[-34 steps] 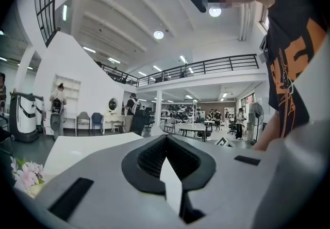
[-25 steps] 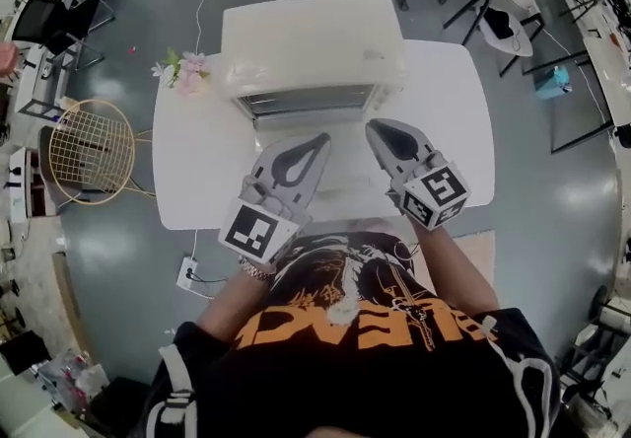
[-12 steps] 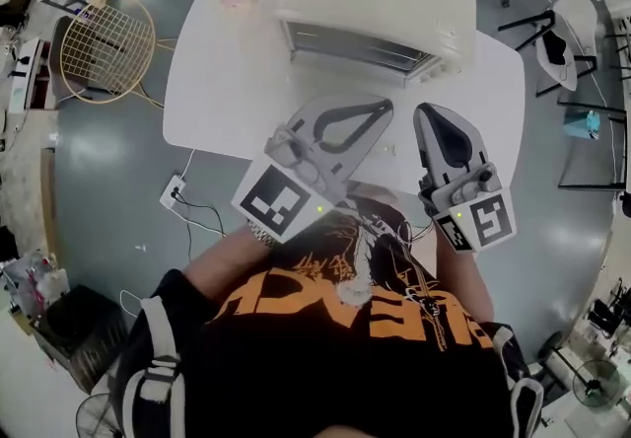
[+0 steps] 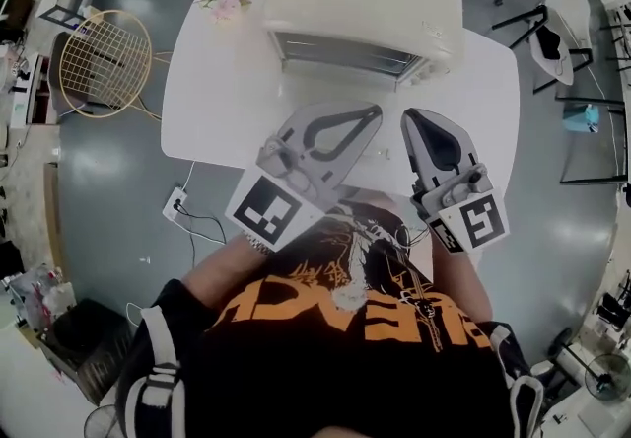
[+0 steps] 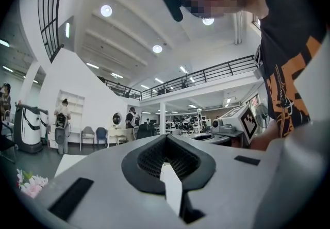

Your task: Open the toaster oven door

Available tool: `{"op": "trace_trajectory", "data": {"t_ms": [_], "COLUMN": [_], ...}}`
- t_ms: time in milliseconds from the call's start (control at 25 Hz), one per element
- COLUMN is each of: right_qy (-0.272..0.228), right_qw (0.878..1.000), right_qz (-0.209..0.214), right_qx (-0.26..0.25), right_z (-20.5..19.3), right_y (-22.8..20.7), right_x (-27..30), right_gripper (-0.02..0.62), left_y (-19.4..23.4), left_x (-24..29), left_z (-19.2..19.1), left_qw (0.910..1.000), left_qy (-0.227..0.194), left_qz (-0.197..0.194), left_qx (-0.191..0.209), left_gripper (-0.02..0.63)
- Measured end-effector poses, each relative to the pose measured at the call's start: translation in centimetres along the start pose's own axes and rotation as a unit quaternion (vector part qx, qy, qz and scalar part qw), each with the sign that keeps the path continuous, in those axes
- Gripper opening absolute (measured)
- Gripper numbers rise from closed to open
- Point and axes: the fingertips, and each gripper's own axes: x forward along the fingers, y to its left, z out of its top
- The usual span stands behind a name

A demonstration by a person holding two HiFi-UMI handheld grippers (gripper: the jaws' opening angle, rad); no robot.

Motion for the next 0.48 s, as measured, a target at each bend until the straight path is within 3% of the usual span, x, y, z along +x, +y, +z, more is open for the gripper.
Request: {"op": "trace_trajectory", "data": {"t_ms": [120, 240, 480], "right_qy": [-0.001, 0.017, 0.010], "right_qw": [1.000, 1.000, 1.000], "right_qz": [0.003, 0.001, -0.004], "right_qx": [0.004, 0.006, 0.015], "right_z": [0.2, 0.2, 0.4], "right_y": [-0.1, 0.0, 0.4], "right_x": [-0.2, -2.0, -1.2], "right_gripper": [0.012, 0.014, 0.012], "left_y": [0.1, -1.6, -0.9], "left_x": [0.1, 0.0, 0.0], "left_z": [0.2, -2.3, -1.3], "left_qw": [1.0000, 0.9958, 0.9990], "left_qy": [-0.005, 0.082, 0.042], "left_qz": [0.006, -0.023, -0.016], "left_qx": [-0.002, 0.033, 0.006], "left_gripper": [0.020, 0.020, 0.021]}}
